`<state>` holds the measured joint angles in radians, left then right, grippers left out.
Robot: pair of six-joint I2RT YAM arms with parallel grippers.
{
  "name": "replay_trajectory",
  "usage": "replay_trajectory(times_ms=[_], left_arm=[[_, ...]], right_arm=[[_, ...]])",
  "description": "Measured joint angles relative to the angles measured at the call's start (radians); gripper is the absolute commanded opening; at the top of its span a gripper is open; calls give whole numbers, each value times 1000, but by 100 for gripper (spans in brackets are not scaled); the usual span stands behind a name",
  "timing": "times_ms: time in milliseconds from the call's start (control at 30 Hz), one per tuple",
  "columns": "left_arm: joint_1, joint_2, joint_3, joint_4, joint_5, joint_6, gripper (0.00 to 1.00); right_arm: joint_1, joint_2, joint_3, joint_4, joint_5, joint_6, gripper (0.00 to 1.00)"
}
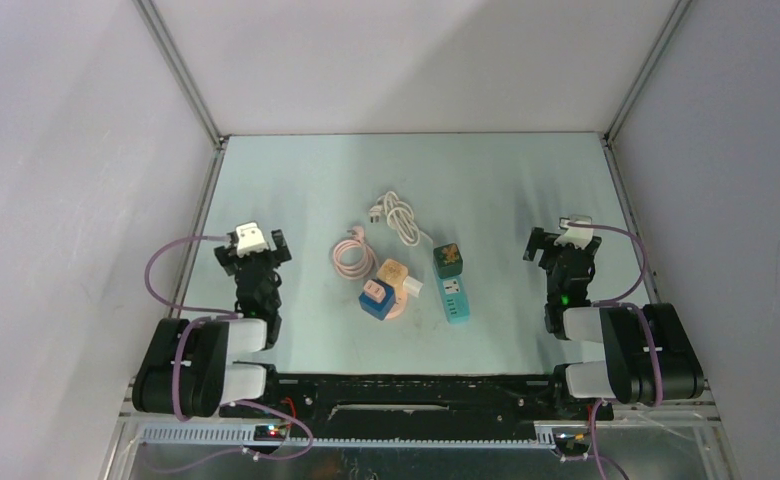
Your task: Insert the plug
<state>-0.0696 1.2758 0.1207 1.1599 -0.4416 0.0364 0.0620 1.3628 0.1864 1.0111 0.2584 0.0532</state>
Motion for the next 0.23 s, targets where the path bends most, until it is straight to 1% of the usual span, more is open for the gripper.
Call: replay_trajectory(times_ms=[233], left_arm=[[3, 0, 1, -36, 1, -12, 100]], right_arm=[[-1, 0, 1, 0, -1, 0, 100]])
